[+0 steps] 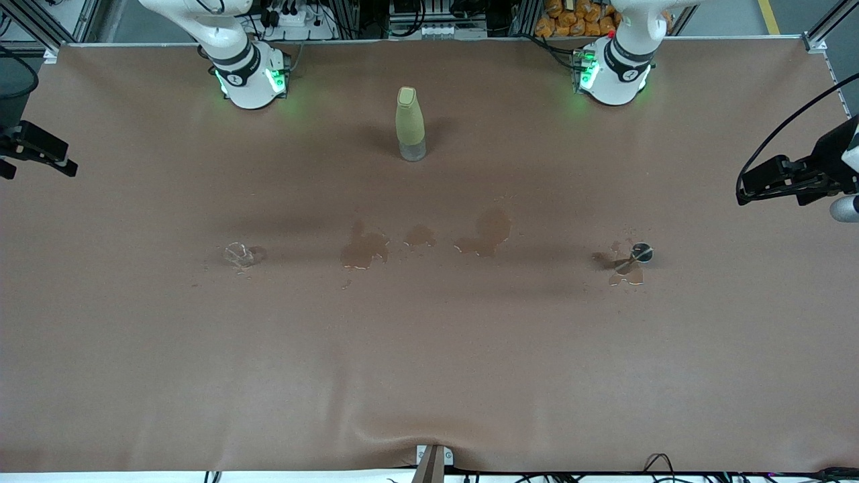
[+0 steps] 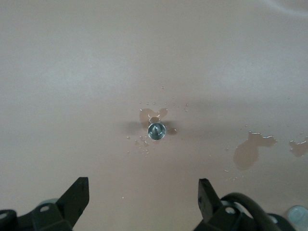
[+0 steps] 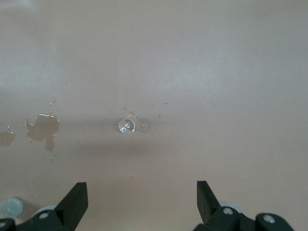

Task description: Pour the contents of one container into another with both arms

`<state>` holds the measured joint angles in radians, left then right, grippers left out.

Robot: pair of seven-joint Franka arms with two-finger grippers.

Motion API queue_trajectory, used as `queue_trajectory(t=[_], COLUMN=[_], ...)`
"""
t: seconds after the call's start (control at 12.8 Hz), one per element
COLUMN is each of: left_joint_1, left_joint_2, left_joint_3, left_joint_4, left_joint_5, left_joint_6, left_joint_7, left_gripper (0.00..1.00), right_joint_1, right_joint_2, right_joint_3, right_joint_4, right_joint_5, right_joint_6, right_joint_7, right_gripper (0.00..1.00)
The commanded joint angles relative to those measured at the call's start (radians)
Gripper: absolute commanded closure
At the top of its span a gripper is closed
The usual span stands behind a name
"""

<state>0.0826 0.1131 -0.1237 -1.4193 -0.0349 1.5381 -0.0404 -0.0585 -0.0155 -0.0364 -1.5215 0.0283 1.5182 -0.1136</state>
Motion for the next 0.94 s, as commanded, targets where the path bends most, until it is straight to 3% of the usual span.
queue_trajectory(t=[0.0, 0.39, 0.86], left_joint_1=[-0.075, -0.083, -0.096], left_joint_2=[-0.027, -0.105, -0.11], left_joint_3=[0.07, 0.059, 0.061], left_joint_4=[-0.006, -0.053, -0.093], left_joint_5=[-0.002, -0.01, 0.015], left_joint_6=[0.001, 0.007, 0.004], left_joint_7=[0.014, -0.006, 0.011], left_gripper=[0.0, 0.0, 0.0], right_joint_1=[-0.007, -0.003, -0.004], right_joint_2=[0.012, 0.012, 0.011], right_joint_3=[0.001, 0.001, 0.001], right_joint_4=[0.023, 0.023, 0.023], right_joint_5=[0.005, 0.007, 0.007], right_joint_6=[-0.001, -0.001, -0.001], right_joint_7=[-0.015, -0.014, -0.015], right_gripper=[0.0, 0.0, 0.0])
